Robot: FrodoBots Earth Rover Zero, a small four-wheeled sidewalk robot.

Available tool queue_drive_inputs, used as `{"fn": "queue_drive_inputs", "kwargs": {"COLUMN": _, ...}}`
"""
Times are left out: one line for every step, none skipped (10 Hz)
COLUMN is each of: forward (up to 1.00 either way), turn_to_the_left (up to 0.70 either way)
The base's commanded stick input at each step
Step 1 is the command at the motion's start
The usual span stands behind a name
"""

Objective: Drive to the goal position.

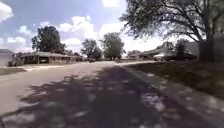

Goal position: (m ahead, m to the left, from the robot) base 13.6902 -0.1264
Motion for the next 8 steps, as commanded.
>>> {"fn": "queue_drive_inputs", "kwargs": {"forward": 0.7, "turn_to_the_left": 0.0}}
{"fn": "queue_drive_inputs", "kwargs": {"forward": 0.7, "turn_to_the_left": 0.0}}
{"fn": "queue_drive_inputs", "kwargs": {"forward": 0.7, "turn_to_the_left": 0.0}}
{"fn": "queue_drive_inputs", "kwargs": {"forward": 0.7, "turn_to_the_left": 0.0}}
{"fn": "queue_drive_inputs", "kwargs": {"forward": 0.7, "turn_to_the_left": 0.0}}
{"fn": "queue_drive_inputs", "kwargs": {"forward": 0.7, "turn_to_the_left": 0.0}}
{"fn": "queue_drive_inputs", "kwargs": {"forward": 0.7, "turn_to_the_left": 0.0}}
{"fn": "queue_drive_inputs", "kwargs": {"forward": 0.7, "turn_to_the_left": 0.0}}
